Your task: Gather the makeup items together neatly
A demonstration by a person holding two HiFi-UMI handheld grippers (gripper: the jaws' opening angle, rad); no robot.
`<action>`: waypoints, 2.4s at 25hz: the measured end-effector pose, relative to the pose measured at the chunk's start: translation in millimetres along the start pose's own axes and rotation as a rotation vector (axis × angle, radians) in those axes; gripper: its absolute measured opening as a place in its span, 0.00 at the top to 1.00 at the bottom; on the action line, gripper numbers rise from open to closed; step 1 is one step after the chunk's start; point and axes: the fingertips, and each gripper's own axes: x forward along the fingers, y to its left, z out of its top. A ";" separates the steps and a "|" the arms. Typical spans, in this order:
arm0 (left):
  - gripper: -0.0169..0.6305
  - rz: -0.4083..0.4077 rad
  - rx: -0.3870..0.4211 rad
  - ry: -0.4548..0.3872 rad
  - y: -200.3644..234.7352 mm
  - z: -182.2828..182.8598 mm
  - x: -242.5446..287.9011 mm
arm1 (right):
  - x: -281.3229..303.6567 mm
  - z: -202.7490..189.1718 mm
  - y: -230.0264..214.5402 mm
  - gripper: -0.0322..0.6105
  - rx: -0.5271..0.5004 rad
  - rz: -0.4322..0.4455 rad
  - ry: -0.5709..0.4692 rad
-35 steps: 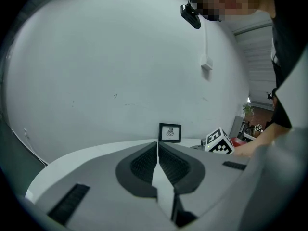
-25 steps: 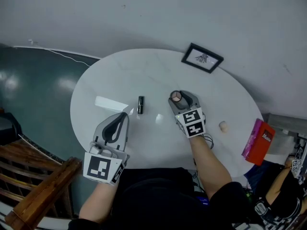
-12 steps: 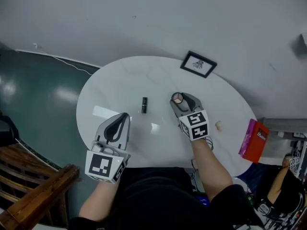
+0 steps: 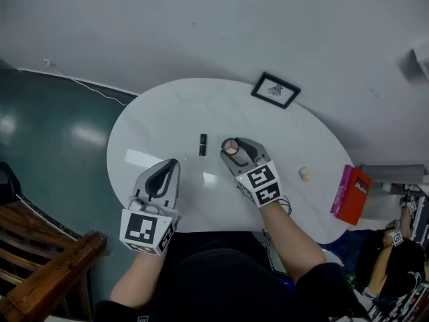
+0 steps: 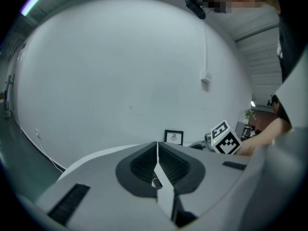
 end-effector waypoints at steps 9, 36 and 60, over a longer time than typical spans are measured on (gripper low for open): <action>0.94 0.038 -0.023 0.029 13.8 -6.0 1.8 | 35.6 -13.0 13.8 0.63 -0.027 0.067 0.048; 0.94 0.032 0.050 0.055 7.5 -13.1 -0.6 | 43.8 -41.8 -5.7 0.62 0.030 0.008 0.033; 0.95 -0.240 0.191 -0.069 -142.5 60.2 1.4 | -258.6 69.0 -17.7 0.89 0.142 -0.183 -0.565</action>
